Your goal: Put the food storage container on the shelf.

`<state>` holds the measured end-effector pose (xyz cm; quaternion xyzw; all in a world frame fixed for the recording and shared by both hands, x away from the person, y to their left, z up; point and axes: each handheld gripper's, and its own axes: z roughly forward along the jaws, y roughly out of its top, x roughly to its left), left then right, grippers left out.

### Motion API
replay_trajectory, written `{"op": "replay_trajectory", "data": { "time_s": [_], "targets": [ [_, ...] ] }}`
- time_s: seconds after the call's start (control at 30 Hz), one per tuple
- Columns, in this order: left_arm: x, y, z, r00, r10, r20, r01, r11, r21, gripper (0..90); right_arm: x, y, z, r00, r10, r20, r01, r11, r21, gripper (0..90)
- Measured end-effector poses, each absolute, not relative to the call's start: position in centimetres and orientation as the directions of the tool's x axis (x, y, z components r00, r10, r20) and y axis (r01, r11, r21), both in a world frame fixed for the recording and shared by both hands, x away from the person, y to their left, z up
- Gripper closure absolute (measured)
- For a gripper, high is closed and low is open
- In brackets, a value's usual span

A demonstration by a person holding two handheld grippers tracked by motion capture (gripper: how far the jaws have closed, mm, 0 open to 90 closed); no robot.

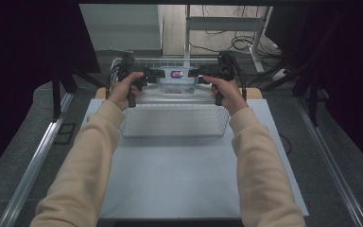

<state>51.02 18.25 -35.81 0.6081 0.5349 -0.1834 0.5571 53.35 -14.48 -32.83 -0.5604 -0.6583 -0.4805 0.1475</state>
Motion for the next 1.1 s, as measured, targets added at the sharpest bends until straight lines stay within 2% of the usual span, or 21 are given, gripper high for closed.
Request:
{"op": "replay_trajectory", "data": {
  "time_s": [0.07, 0.13, 0.33, 0.5, 0.7, 0.83, 1.1],
  "targets": [
    [51.0, 18.2, -35.8, 0.361, 0.451, -0.816, 0.854, 0.192, 0.484, 48.5, 53.3, -14.4, -32.8, -0.324, 0.6, 0.731, 0.878, -0.097, 0.47, 45.5],
    [50.9, 18.1, -35.7, 0.373, 0.459, -0.807, 0.849, 0.182, 0.496, 46.4, 53.1, -14.1, -32.7, -0.33, 0.611, 0.72, 0.872, -0.094, 0.48, 40.9],
    [50.2, 18.0, -35.0, 0.393, 0.514, -0.762, 0.813, 0.192, 0.549, 26.9, 52.0, -13.1, -31.9, -0.355, 0.641, 0.681, 0.846, -0.09, 0.526, 21.2],
    [48.7, 18.1, -33.8, 0.449, 0.558, -0.698, 0.768, 0.159, 0.621, 23.4, 50.4, -13.0, -30.4, -0.4, 0.685, 0.609, 0.792, -0.077, 0.606, 13.5],
    [46.4, 18.1, -32.6, 0.485, 0.609, -0.628, 0.723, 0.125, 0.679, 22.4, 48.6, -13.8, -28.8, -0.472, 0.704, 0.531, 0.731, -0.024, 0.682, 12.1],
    [44.7, 18.5, -32.1, 0.506, 0.64, -0.578, 0.687, 0.105, 0.719, 22.8, 47.2, -14.2, -28.3, -0.562, 0.709, 0.427, 0.662, 0.076, 0.746, 14.3],
    [41.0, 19.4, -32.6, 0.535, 0.689, -0.489, 0.619, 0.074, 0.782, 23.9, 44.4, -15.3, -29.0, -0.655, 0.681, 0.327, 0.587, 0.186, 0.788, 16.8]
  ]
}}
